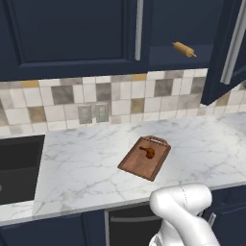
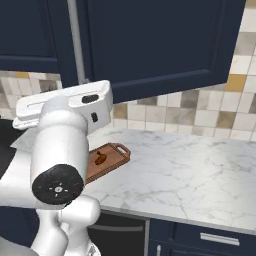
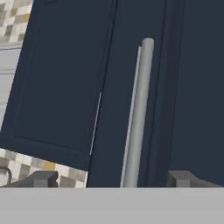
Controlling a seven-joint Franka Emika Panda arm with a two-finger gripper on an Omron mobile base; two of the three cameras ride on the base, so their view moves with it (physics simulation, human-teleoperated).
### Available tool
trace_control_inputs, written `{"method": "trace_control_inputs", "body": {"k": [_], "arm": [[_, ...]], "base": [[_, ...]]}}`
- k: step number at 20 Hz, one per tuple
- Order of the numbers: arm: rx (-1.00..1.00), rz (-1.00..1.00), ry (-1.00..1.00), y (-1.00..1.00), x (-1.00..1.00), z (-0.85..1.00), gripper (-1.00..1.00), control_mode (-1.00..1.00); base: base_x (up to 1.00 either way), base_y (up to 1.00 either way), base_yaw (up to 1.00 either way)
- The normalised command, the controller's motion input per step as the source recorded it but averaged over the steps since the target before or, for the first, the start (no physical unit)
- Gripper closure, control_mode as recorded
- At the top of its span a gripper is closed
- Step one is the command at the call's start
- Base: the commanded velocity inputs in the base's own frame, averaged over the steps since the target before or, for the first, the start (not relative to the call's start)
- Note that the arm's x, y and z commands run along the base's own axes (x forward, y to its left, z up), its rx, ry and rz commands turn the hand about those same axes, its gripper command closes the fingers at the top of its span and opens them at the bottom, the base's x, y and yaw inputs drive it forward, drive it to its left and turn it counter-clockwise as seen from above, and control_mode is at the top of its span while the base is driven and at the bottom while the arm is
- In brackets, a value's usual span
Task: Open the cabinet, retrieve the rolling pin, and place it next to the meat on the cutting board to prepare for tenderizing.
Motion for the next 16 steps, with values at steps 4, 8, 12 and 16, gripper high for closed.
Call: {"method": "trace_control_inputs", "body": {"k": [4,8,12,16], "arm": [[-0.24,0.03,-0.26,0.45,-0.78,0.06,-1.0,-1.0],[-0.31,0.0,-0.21,0.78,-0.48,0.0,-1.0,-1.0],[-0.33,0.0,-0.16,0.98,-0.09,0.0,-1.0,-1.0],[-0.35,-0.09,-0.03,0.88,0.06,-0.07,-1.0,-1.0]], "base": [[0.0,0.0,0.0],[0.0,0.0,0.0],[0.0,0.0,0.0],[0.0,0.0,0.0]]}}
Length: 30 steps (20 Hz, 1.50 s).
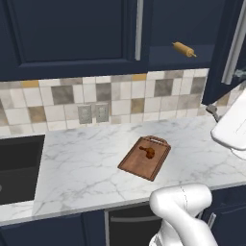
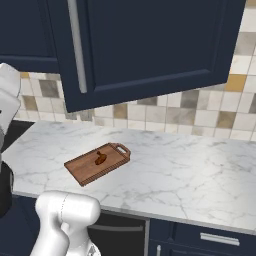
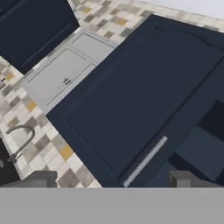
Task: Open the cabinet, retrieve the rolling pin, and place it next to the meat on the cutting board to prepare for tenderizing.
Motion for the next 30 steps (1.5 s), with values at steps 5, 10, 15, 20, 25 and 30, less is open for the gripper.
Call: {"method": "trace_control_inputs", "body": {"k": [5,10,15,20,25,30], "arm": [[-0.34,-0.23,0.04,0.6,0.3,-0.25,-1.0,-1.0],[-0.28,-0.32,0.15,0.23,0.46,-0.37,-1.0,-1.0],[-0.24,-0.35,0.15,0.15,0.56,-0.35,-1.0,-1.0],[-0.21,-0.35,0.09,0.01,0.56,-0.3,-1.0,-1.0],[-0.18,-0.31,0.06,-0.08,0.51,-0.23,-1.0,-1.0],[-0.16,-0.28,0.04,-0.27,0.45,-0.15,-1.0,-1.0]], "base": [[0.0,0.0,0.0],[0.0,0.0,0.0],[0.0,0.0,0.0],[0.0,0.0,0.0],[0.0,0.0,0.0],[0.0,0.0,0.0]]}}
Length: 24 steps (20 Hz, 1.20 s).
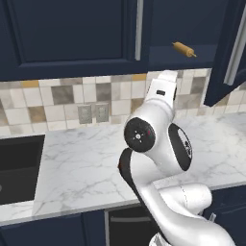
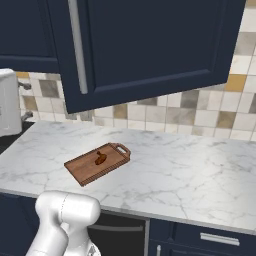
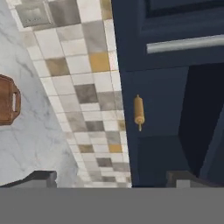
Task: Open the cabinet, retrieve the rolling pin, and place it next to the meat on the cutting board to prepare for tenderizing.
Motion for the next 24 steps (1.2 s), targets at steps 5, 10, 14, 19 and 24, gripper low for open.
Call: {"method": "trace_control_inputs", "body": {"k": [5,10,14,19,24], "arm": [[-0.1,-0.21,0.01,-0.37,0.38,-0.04,-1.0,-1.0],[-0.02,-0.13,0.0,-0.39,0.24,0.0,-1.0,-1.0],[0.0,-0.09,0.0,-0.45,0.08,0.0,-1.0,-1.0],[0.0,-0.09,0.0,-0.48,0.0,0.0,-1.0,-1.0],[0.0,-0.09,0.0,-0.49,0.0,0.01,-1.0,-1.0]], "base": [[0.0,0.0,0.0],[0.0,0.0,0.0],[0.0,0.0,0.0],[0.0,0.0,0.0],[0.0,0.0,0.0]]}}
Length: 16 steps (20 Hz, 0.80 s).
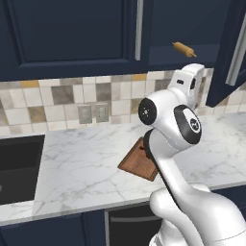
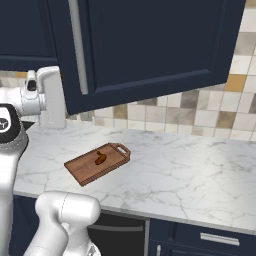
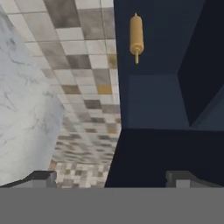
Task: Open the cabinet, retrieve the rolling pin, and place it next to the meat on the cutting board to prepare for tenderizing.
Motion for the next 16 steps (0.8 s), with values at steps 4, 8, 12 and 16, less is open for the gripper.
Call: {"method": "trace_control_inputs", "body": {"k": [4,8,12,16], "arm": [[0.0,-0.08,-0.09,-0.5,-0.31,0.03,-1.0,-1.0],[0.0,-0.09,-0.14,-0.5,-0.61,0.05,-1.0,-1.0],[-0.01,-0.12,-0.2,-0.52,-0.86,0.04,-1.0,-1.0],[-0.01,-0.13,-0.16,-0.53,-0.73,0.04,-1.0,-1.0]], "base": [[0.0,0.0,0.0],[0.0,0.0,0.0],[0.0,0.0,0.0],[0.0,0.0,0.0]]}}
